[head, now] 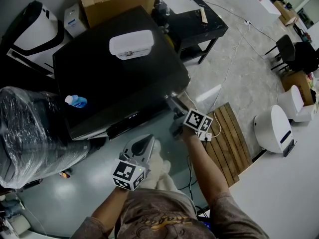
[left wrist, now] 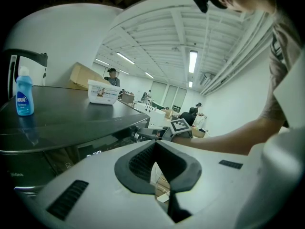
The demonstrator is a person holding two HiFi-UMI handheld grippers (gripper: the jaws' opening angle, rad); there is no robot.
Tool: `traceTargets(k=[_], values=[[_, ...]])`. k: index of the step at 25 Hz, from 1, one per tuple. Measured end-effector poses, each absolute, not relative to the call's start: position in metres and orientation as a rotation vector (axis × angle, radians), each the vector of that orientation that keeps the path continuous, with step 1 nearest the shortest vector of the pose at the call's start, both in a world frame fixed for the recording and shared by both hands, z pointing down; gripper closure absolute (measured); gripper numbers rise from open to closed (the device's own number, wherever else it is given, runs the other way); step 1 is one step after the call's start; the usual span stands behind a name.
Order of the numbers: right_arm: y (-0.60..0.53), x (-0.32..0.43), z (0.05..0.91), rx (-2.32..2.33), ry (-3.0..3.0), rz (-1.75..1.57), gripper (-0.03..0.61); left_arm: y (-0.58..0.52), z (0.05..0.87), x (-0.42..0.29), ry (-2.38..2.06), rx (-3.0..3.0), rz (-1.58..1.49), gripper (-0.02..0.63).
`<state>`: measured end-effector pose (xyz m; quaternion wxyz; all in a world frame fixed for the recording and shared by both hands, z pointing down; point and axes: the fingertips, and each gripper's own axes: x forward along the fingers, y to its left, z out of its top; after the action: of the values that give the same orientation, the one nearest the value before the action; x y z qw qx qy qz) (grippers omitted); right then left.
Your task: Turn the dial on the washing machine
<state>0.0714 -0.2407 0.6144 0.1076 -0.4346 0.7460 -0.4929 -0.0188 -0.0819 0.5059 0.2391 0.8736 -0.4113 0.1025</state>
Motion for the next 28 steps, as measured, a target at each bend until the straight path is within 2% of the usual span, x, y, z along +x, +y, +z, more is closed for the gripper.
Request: traceTargets(k=[7, 17, 23, 28], values=[[-0.240, 0.074, 0.613, -1.439, 2.440, -1.258, 0.313, -0.081, 0.507, -0.021, -1.126, 2.391, 0.285, 0.621], [-0.233, 0.064, 0.619, -1.668, 3.034, -0.691, 0.313, -0.078, 0.509, -0.022, -1.122, 2.386, 0.286, 0.621], [-0.235, 0.062, 0.618, -1.703, 3.057, -0.600, 0.314, -0.077, 0.509, -0.025, -1.132, 2.385, 0.286, 0.621], [-0.235, 0.063, 0.618, -1.639, 2.998, -0.726, 0.315, -0.076, 0.509, -0.025, -1.134, 2.382, 0.285, 0.621]])
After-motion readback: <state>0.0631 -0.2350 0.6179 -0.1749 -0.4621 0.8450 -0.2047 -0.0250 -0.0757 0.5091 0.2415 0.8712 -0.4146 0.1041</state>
